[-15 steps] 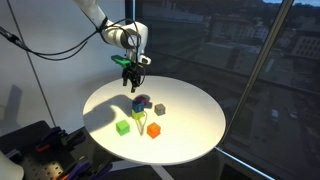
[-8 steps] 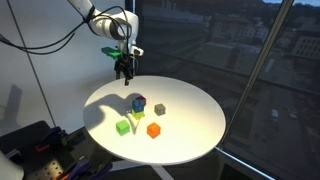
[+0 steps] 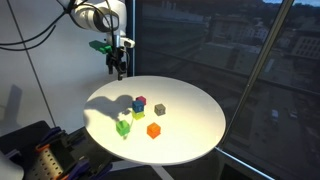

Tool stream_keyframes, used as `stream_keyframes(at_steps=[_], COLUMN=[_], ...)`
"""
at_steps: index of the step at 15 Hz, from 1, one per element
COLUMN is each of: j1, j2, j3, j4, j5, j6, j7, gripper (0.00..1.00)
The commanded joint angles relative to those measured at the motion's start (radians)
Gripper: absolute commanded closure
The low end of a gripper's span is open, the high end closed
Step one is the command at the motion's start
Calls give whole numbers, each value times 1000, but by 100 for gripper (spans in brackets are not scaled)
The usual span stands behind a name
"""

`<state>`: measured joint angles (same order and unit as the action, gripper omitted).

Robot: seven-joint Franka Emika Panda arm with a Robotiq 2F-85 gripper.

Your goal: Put the blue block onto the yellow one

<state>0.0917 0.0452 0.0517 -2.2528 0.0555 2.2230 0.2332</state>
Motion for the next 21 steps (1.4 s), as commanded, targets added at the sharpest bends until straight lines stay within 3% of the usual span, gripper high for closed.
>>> stream_keyframes(at_steps=[1,16,21], j1=[-10,-59,-51], j2=[-100,-272,-280], j3=[4,-4,-1], j4=[-78,-142,-130], j5=[28,28,25], j6=[3,-31,-48], j7=[-5,28,-25], gripper=[0,0,0])
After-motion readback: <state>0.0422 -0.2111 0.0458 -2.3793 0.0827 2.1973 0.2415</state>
